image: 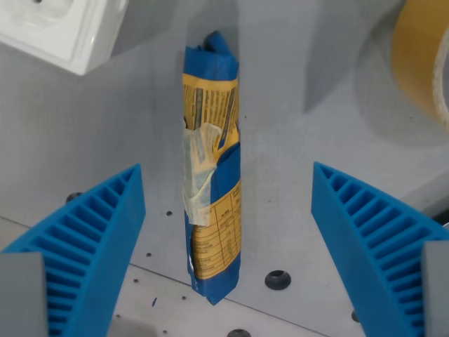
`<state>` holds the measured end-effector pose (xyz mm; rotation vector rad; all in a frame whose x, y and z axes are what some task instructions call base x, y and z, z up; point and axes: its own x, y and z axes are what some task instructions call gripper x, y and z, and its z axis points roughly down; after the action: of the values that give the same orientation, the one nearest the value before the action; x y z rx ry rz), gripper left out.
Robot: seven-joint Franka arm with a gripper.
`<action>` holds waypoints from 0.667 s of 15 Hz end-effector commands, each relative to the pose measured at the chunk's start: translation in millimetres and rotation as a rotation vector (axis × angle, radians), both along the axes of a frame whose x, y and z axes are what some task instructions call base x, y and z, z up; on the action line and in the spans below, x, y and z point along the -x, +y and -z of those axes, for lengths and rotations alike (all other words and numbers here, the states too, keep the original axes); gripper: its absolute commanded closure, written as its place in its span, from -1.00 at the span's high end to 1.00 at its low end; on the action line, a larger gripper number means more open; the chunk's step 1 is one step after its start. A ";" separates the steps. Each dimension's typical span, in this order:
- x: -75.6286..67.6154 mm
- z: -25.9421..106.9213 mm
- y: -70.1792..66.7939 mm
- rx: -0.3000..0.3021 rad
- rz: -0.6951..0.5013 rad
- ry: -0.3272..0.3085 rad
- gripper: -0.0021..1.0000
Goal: Pick up the blue bag
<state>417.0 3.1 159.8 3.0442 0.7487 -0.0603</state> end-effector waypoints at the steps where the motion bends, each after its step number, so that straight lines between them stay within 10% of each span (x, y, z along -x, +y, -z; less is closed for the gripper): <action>1: 11.1 3.9 4.5 0.028 -0.044 -0.106 1.00; 10: 10.8 8.4 5.6 0.028 -0.025 -0.102 1.00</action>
<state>410.0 7.6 152.9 3.0389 0.7673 -0.0568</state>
